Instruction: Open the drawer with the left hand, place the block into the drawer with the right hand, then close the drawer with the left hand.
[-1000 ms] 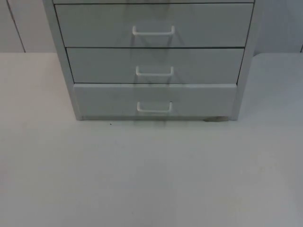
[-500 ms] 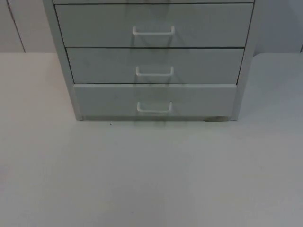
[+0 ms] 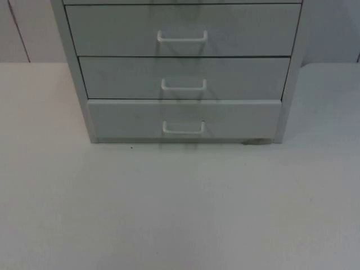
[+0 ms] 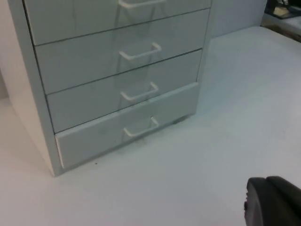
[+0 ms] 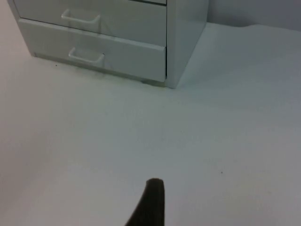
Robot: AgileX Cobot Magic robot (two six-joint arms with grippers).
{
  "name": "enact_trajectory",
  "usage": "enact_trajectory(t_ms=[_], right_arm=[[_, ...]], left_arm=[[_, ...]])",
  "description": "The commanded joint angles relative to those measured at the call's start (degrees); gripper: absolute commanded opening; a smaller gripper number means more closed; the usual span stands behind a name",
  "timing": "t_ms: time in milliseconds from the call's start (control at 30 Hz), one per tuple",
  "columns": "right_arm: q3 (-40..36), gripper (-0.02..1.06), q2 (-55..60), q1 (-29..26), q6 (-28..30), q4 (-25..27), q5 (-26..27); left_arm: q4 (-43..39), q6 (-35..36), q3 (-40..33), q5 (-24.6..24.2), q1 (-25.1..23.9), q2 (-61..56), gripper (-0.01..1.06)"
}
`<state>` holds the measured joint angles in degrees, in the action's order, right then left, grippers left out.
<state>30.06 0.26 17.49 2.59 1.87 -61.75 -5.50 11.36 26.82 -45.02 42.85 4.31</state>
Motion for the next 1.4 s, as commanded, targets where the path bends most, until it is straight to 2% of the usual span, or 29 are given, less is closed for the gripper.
enact_trajectory(t_ms=[0, 33, 167, 200, 333, 433, 567, 667, 900, 1167, 1233, 1300, 1333, 1367], right_arm=[[-0.5, 0.78, -0.3, -0.1, 0.4, 0.2, 0.0], [-0.5, 0.78, -0.3, -0.1, 0.4, 0.2, 0.0], [-0.5, 0.78, -0.3, -0.1, 0.4, 0.2, 0.0], [-0.5, 0.78, -0.3, -0.1, 0.4, 0.2, 0.0], [-0.5, 0.78, -0.3, -0.1, 0.4, 0.2, 0.0], [-0.5, 0.78, -0.3, -0.1, 0.4, 0.2, 0.0], [-0.4, 0.78, -0.3, -0.1, 0.4, 0.1, 0.0], [-0.4, 0.78, -0.3, -0.1, 0.4, 0.1, 0.0], [-0.4, 0.78, -0.3, -0.1, 0.4, -0.1, 0.0], [-0.4, 0.79, -0.3, -0.1, 0.4, -0.1, 0.0], [-0.4, 0.87, -0.3, -0.1, 0.4, -0.1, 0.0], [-0.4, 0.98, -0.3, -0.1, 0.4, -0.1, 0.0], [-0.4, 0.98, -0.3, -0.1, 0.4, -0.1, 0.0], [-0.4, 1.05, -0.3, -0.1, 0.4, -0.1, 0.0]], left_arm=[[-1.2, 0.9, 2.3, -3.7, 0.0, -1.6, 0.00], [-1.2, 0.9, 2.3, -3.7, 0.0, -1.6, 0.00], [-1.5, 0.9, 5.1, -11.7, -0.2, -3.7, 0.00], [-1.5, 0.9, 5.1, -11.7, -0.2, -3.7, 0.00], [-1.6, 0.9, 4.9, -17.9, -0.3, -4.3, 0.00], [-1.7, 0.7, 4.7, -20.5, -0.3, -4.3, 0.00], [-1.4, 0.5, 3.6, -19.9, -0.3, -4.3, 0.00], [-1.1, -0.3, 1.8, -17.1, -0.3, -4.3, 0.00], [1.7, -8.1, 1.6, -16.7, -0.3, -4.3, 0.00], [2.0, -8.5, 1.6, -16.7, -0.3, -4.3, 0.01], [2.0, -8.5, 1.6, -16.7, -0.3, -4.3, 0.10], [2.0, -8.5, 1.6, -16.7, -0.3, -4.3, 0.28], [2.0, -8.5, 1.6, -16.7, -0.3, -4.3, 0.28], [2.0, -8.5, 1.6, -16.7, -0.3, -4.3, 0.42]])
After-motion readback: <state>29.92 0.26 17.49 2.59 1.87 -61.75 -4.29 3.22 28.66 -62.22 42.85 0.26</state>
